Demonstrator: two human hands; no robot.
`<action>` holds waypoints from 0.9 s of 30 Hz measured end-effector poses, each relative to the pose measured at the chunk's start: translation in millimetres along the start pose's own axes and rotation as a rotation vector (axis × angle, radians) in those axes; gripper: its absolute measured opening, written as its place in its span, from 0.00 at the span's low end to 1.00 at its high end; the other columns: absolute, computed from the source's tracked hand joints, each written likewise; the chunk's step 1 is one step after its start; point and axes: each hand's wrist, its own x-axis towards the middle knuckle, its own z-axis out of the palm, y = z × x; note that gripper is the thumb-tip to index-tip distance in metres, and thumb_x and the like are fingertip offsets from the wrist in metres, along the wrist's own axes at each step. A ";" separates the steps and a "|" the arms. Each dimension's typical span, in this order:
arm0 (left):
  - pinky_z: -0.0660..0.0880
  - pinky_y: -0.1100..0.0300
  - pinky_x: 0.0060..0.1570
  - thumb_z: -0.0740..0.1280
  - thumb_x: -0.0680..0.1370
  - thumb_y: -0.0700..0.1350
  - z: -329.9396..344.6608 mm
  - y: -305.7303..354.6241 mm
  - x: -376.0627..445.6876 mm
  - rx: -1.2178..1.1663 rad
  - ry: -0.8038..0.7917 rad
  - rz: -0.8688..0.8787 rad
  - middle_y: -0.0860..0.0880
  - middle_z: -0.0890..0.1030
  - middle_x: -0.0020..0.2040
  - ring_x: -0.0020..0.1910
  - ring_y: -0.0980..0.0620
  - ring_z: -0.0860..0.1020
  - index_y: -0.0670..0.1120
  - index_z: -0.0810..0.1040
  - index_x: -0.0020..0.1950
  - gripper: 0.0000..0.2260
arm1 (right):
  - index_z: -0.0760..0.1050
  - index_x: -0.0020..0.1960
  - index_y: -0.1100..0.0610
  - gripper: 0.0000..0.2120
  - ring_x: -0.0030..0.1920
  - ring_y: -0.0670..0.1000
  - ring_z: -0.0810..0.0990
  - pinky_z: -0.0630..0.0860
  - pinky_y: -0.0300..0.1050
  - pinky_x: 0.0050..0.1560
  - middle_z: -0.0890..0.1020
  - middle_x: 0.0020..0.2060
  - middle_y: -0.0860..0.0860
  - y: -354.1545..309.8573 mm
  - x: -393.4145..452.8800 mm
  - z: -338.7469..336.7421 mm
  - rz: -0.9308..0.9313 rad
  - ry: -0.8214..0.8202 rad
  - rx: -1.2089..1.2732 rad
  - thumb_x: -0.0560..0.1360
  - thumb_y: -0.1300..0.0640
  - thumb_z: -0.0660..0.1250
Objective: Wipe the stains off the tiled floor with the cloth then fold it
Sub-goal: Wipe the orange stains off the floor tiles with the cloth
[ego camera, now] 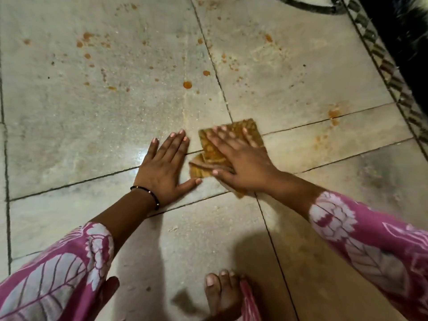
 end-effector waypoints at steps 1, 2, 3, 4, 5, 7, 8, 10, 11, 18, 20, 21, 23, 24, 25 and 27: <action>0.41 0.48 0.74 0.49 0.74 0.70 0.3 0.1 0.2 -0.001 0.000 0.003 0.47 0.50 0.78 0.76 0.50 0.49 0.44 0.49 0.77 0.41 | 0.42 0.77 0.46 0.39 0.76 0.47 0.45 0.40 0.55 0.74 0.47 0.77 0.46 11.0 -15.5 3.7 -0.031 0.009 -0.002 0.73 0.33 0.54; 0.41 0.48 0.73 0.49 0.74 0.70 1.0 -0.3 0.1 0.001 0.001 0.007 0.47 0.50 0.78 0.76 0.50 0.49 0.44 0.49 0.77 0.41 | 0.44 0.77 0.44 0.39 0.76 0.47 0.46 0.41 0.56 0.74 0.48 0.77 0.44 27.7 -26.9 4.9 -0.042 0.020 -0.003 0.72 0.31 0.54; 0.41 0.48 0.73 0.49 0.74 0.70 1.5 -0.4 -0.2 0.003 0.003 0.009 0.47 0.50 0.78 0.76 0.50 0.49 0.44 0.49 0.78 0.41 | 0.45 0.77 0.44 0.40 0.76 0.47 0.47 0.42 0.58 0.74 0.49 0.77 0.44 48.3 -33.0 3.9 -0.020 0.037 -0.008 0.71 0.29 0.53; 0.40 0.49 0.73 0.49 0.74 0.70 1.6 -0.8 -0.3 0.004 0.006 0.009 0.47 0.49 0.78 0.76 0.50 0.48 0.44 0.49 0.78 0.40 | 0.45 0.77 0.44 0.41 0.76 0.49 0.48 0.42 0.59 0.74 0.50 0.77 0.45 69.0 -32.4 1.4 0.042 0.057 -0.006 0.70 0.28 0.52; 0.40 0.49 0.73 0.49 0.74 0.70 1.4 -0.6 -0.5 0.001 0.007 0.008 0.47 0.49 0.78 0.76 0.50 0.48 0.44 0.49 0.78 0.40 | 0.45 0.77 0.44 0.42 0.76 0.50 0.48 0.42 0.58 0.74 0.51 0.77 0.46 85.9 -25.4 -3.4 0.137 0.079 0.008 0.69 0.27 0.51; 0.41 0.49 0.73 0.49 0.74 0.70 0.3 -0.1 -0.6 -0.003 0.000 0.007 0.47 0.49 0.78 0.76 0.50 0.48 0.44 0.49 0.78 0.40 | 0.45 0.77 0.46 0.42 0.76 0.51 0.47 0.39 0.57 0.73 0.50 0.77 0.48 99.8 3.3 -11.2 0.377 0.132 0.064 0.69 0.28 0.50; 0.41 0.48 0.74 0.49 0.74 0.70 0.4 0.4 -1.0 -0.004 -0.006 0.005 0.47 0.50 0.78 0.76 0.50 0.48 0.45 0.49 0.78 0.41 | 0.44 0.77 0.48 0.42 0.76 0.52 0.45 0.39 0.57 0.73 0.48 0.77 0.49 93.7 19.8 -12.7 0.472 0.144 0.075 0.70 0.29 0.49; 0.43 0.48 0.73 0.49 0.74 0.70 0.3 0.4 -0.2 -0.007 -0.013 0.002 0.47 0.50 0.78 0.76 0.50 0.49 0.45 0.49 0.78 0.41 | 0.43 0.77 0.50 0.41 0.76 0.53 0.44 0.40 0.60 0.73 0.47 0.77 0.51 64.6 47.5 -9.4 0.463 0.127 0.051 0.71 0.31 0.48; 0.43 0.47 0.73 0.49 0.74 0.70 0.4 0.4 -0.6 -0.008 -0.013 0.000 0.47 0.51 0.78 0.76 0.50 0.49 0.44 0.50 0.78 0.41 | 0.43 0.77 0.51 0.40 0.76 0.53 0.44 0.40 0.60 0.73 0.47 0.77 0.52 44.5 55.6 -6.7 0.347 0.106 0.016 0.72 0.32 0.48; 0.44 0.48 0.74 0.52 0.74 0.69 1.0 -1.6 0.3 -0.043 0.009 0.016 0.47 0.52 0.78 0.76 0.51 0.50 0.45 0.51 0.78 0.40 | 0.48 0.77 0.49 0.39 0.76 0.51 0.50 0.41 0.54 0.72 0.53 0.77 0.50 82.2 69.3 -20.5 0.152 0.108 0.039 0.71 0.32 0.48; 0.43 0.48 0.74 0.52 0.74 0.69 0.4 -1.6 0.0 -0.044 0.008 0.011 0.48 0.51 0.78 0.76 0.51 0.49 0.45 0.51 0.78 0.40 | 0.47 0.77 0.49 0.36 0.76 0.52 0.49 0.41 0.55 0.72 0.51 0.77 0.50 108.7 70.5 -30.4 0.407 0.130 0.105 0.76 0.35 0.52; 0.43 0.48 0.74 0.52 0.74 0.70 0.4 -1.7 0.2 -0.040 0.009 0.011 0.48 0.51 0.78 0.76 0.51 0.49 0.45 0.51 0.78 0.41 | 0.45 0.77 0.50 0.35 0.76 0.52 0.48 0.40 0.56 0.72 0.50 0.77 0.50 103.7 69.3 -31.8 0.453 0.119 0.094 0.77 0.37 0.53; 0.44 0.48 0.74 0.52 0.74 0.70 -0.2 -1.9 0.2 -0.047 0.007 0.014 0.47 0.52 0.78 0.76 0.51 0.50 0.45 0.52 0.78 0.41 | 0.45 0.77 0.51 0.34 0.76 0.54 0.48 0.39 0.57 0.72 0.50 0.77 0.53 66.9 61.0 -19.2 0.382 0.096 0.009 0.77 0.38 0.51; 0.45 0.47 0.74 0.52 0.74 0.69 -0.7 -1.7 0.2 -0.051 0.010 0.012 0.47 0.52 0.78 0.76 0.51 0.50 0.44 0.52 0.77 0.41 | 0.45 0.77 0.51 0.34 0.76 0.53 0.48 0.38 0.56 0.72 0.50 0.77 0.53 41.3 52.4 -10.0 0.260 0.094 -0.028 0.76 0.38 0.49; 0.45 0.47 0.73 0.52 0.73 0.69 -1.0 -1.8 0.2 -0.049 0.013 0.013 0.47 0.53 0.78 0.76 0.50 0.51 0.44 0.53 0.77 0.41 | 0.45 0.77 0.51 0.34 0.76 0.52 0.47 0.38 0.56 0.71 0.50 0.77 0.51 19.4 39.3 -1.6 0.111 0.083 -0.054 0.76 0.37 0.48; 0.46 0.47 0.74 0.52 0.74 0.69 -0.1 -2.2 0.0 -0.037 0.022 0.016 0.47 0.53 0.78 0.76 0.50 0.51 0.44 0.53 0.77 0.41 | 0.46 0.77 0.49 0.35 0.75 0.47 0.46 0.39 0.54 0.72 0.51 0.77 0.48 18.6 19.7 3.4 -0.150 0.028 -0.099 0.75 0.35 0.47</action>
